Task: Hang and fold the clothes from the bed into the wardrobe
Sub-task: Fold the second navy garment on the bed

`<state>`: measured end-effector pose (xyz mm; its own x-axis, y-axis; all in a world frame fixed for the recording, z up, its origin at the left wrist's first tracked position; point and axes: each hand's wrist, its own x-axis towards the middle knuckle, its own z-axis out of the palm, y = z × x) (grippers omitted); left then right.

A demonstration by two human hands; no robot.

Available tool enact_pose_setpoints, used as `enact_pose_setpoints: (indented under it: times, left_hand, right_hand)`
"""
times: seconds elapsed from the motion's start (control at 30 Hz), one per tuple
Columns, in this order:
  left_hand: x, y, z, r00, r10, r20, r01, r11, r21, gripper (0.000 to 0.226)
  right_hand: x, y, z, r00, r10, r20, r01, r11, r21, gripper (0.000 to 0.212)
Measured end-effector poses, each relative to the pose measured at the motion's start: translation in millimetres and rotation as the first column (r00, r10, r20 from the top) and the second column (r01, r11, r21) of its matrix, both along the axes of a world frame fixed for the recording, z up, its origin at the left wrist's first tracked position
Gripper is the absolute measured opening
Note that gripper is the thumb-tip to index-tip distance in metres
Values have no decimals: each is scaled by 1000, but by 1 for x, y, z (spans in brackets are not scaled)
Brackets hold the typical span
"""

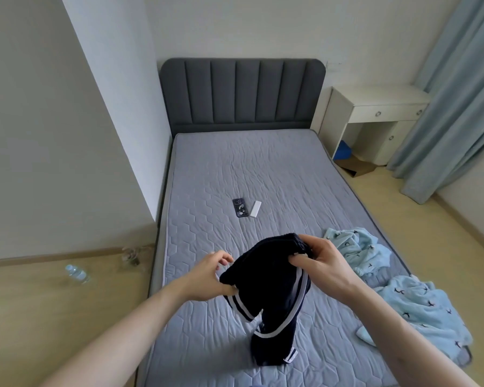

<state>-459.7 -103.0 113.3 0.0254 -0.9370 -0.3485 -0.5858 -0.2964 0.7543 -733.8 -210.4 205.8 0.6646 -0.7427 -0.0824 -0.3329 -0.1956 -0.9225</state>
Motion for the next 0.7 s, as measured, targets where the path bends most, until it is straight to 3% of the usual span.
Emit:
enact_pose_setpoints:
  times: [0.07, 0.17, 0.27, 0.33, 0.5, 0.57, 0.7]
  left_hand:
    - [-7, 0, -1, 995, -9, -102, 8, 1000, -8, 52]
    - [-15, -3, -13, 991, 130, -21, -131, 985, -112, 16]
    - [-6, -2, -22, 928, 368, -58, -372, 912, -175, 17]
    - [6, 3, -24, 900, 431, -64, -435, 879, -195, 15]
    - [10, 14, -37, 957, 225, 183, -214, 974, -79, 51]
    - [6, 19, -48, 964, 211, 162, -211, 977, -17, 47]
    - [1, 21, -63, 981, 181, 66, -190, 968, 165, 44]
  right_hand:
    - [2, 0, -2, 1000, 21, 3, -21, 1000, 6, 25]
    - [3, 1, -5, 1000, 28, 4, -28, 1000, 2, 24]
    - [-10, -9, -17, 997, -63, -41, 59, 994, -93, 13]
    - [-26, -17, -35, 984, -130, -118, 112, 982, -153, 5]
    - [-58, -22, -100, 920, -209, -332, 145, 967, -208, 23]
    - [-68, -22, -126, 881, -204, -428, 125, 971, -205, 21]
    - [-78, -31, -157, 832, -131, -539, 76, 989, -124, 47]
